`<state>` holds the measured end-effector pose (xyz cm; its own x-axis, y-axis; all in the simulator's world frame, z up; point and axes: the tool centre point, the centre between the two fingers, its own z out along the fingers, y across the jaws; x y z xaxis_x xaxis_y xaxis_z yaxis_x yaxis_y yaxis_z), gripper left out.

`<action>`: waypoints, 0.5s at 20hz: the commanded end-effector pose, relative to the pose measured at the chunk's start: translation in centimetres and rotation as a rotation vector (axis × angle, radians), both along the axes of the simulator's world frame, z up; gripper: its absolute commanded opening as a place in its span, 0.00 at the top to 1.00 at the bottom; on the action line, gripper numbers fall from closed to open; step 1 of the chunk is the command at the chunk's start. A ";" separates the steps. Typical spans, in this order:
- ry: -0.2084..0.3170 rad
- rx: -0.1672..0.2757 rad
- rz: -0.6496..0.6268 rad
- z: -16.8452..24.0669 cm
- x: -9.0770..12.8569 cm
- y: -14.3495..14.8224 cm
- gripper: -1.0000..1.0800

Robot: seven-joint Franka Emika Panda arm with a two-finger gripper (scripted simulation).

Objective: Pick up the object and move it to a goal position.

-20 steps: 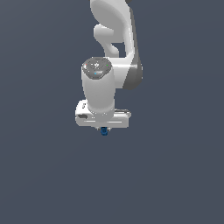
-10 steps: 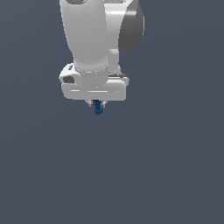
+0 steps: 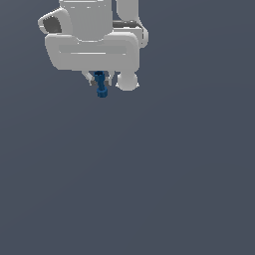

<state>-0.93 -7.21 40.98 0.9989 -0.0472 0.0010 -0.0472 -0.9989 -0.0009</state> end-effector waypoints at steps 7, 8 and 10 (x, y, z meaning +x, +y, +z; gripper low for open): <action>0.001 -0.001 0.000 7.1 -1.7 -1.1 1.00; 0.001 -0.001 0.000 7.6 -1.8 -1.2 1.00; 0.001 -0.001 0.000 8.5 -2.0 -1.4 1.00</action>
